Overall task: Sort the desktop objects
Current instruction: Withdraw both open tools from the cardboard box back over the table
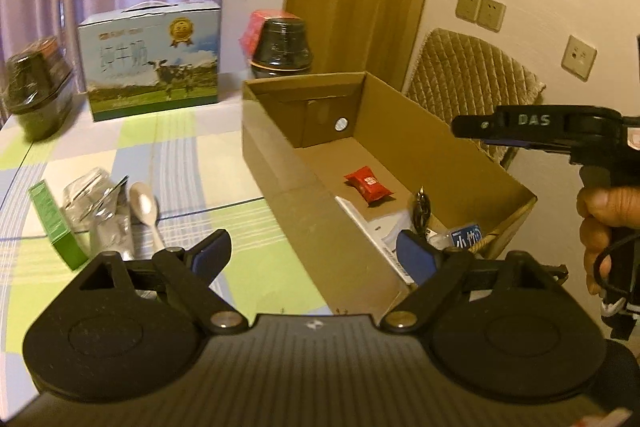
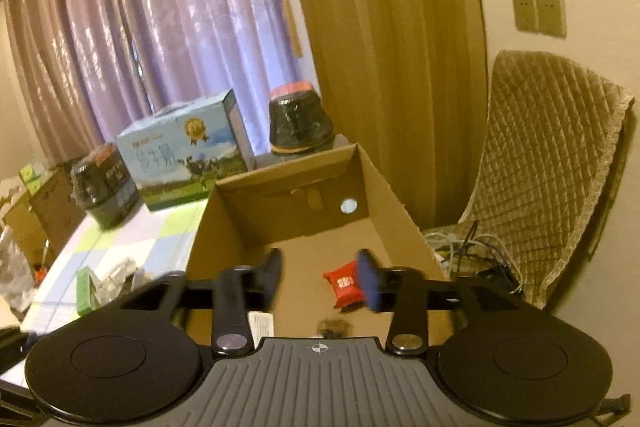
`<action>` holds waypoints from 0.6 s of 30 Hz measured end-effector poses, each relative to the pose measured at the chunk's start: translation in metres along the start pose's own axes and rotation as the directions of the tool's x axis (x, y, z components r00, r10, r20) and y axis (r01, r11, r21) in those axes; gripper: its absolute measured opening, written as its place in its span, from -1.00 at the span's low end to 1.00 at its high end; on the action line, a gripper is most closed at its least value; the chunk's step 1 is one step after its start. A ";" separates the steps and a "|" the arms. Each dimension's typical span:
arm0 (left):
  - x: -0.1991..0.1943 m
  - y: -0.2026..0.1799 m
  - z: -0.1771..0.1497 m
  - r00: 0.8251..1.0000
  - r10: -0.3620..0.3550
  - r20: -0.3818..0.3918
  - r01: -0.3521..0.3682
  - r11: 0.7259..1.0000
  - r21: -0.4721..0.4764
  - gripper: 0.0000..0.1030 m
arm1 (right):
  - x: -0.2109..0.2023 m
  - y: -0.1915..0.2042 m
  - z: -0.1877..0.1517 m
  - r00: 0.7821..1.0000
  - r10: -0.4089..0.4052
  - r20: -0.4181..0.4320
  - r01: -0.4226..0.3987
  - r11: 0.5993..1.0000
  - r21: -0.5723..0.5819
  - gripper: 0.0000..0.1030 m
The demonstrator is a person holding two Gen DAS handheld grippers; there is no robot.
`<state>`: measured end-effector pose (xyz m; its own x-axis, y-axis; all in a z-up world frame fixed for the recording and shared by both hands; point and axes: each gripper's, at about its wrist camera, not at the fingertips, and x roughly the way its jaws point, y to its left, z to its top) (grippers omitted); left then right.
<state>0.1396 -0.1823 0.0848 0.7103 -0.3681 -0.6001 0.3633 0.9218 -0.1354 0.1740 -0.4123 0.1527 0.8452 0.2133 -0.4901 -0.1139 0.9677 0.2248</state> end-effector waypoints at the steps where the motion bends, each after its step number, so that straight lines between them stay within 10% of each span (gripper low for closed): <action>1: -0.003 0.004 -0.001 1.000 0.004 0.000 -0.004 1.000 -0.010 0.69 | -0.004 0.000 -0.001 1.000 0.000 0.002 0.000 1.000 0.005 -0.10; 18: -0.057 0.068 -0.048 0.991 0.130 -0.040 -0.134 0.984 -0.114 0.72 | -0.052 0.048 -0.058 0.995 0.061 -0.077 -0.056 0.996 0.064 0.35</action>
<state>0.0951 -0.0926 0.0718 0.7271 -0.2399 -0.6433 0.1936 0.9706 -0.1431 0.0947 -0.3692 0.1400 0.7938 0.2817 -0.5390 -0.1276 0.9437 0.3053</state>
